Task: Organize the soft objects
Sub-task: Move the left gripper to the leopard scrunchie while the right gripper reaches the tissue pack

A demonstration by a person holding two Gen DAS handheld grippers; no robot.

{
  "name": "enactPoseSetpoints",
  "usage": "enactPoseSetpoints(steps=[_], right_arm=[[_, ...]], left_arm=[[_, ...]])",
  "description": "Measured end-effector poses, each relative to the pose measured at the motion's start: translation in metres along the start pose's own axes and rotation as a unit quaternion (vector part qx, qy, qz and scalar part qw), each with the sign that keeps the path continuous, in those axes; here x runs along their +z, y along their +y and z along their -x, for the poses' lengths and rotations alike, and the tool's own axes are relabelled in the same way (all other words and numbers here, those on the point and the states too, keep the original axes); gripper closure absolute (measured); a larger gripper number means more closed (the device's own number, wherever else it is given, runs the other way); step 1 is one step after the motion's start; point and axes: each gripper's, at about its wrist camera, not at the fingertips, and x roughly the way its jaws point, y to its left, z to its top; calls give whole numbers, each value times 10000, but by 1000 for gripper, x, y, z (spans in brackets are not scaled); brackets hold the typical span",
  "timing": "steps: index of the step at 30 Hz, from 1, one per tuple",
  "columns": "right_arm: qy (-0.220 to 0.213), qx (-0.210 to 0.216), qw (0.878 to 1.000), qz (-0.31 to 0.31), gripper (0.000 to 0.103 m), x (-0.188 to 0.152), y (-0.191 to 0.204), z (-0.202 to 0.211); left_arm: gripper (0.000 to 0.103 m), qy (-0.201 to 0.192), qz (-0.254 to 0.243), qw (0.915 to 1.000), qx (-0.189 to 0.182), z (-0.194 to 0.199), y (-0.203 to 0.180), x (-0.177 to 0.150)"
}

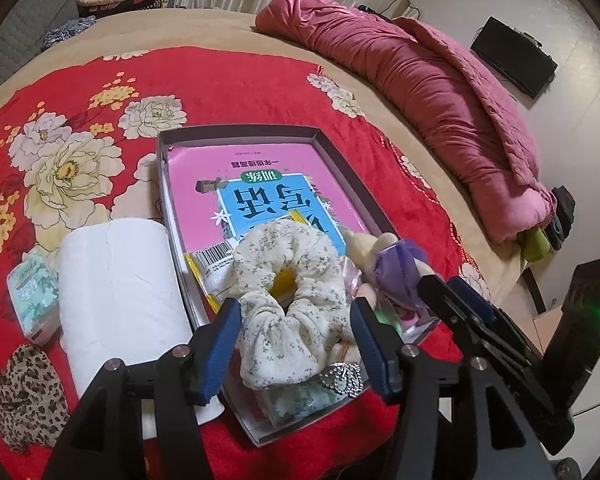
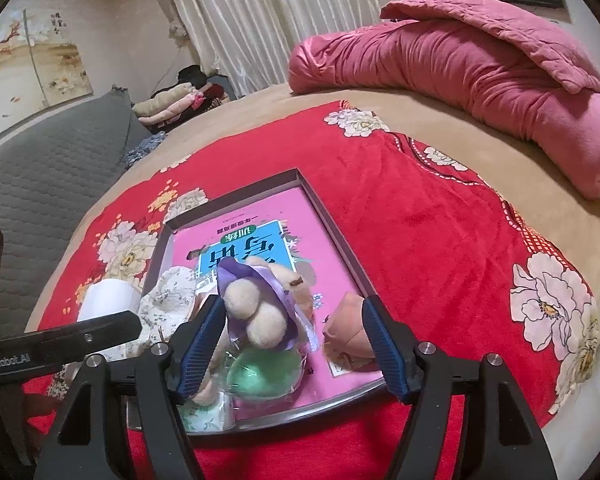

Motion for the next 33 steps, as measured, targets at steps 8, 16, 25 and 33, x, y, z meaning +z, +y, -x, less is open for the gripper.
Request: enactPoseSetpoints(steps=[8, 16, 25, 33], right_arm=[[-75, -217, 9997, 55, 28, 0, 3, 4], [-151, -419, 9989, 113, 28, 0, 4, 8], [-232, -746, 9958, 472, 28, -1, 18, 16], [-481, -501, 9960, 571, 28, 2, 33, 34]], left_arm=[[46, -18, -48, 10000, -20, 10, 0, -1], [40, -10, -197, 9998, -30, 15, -5, -10], [40, -138, -47, 9999, 0, 37, 10, -26], [40, -573, 374, 9975, 195, 84, 51, -33]])
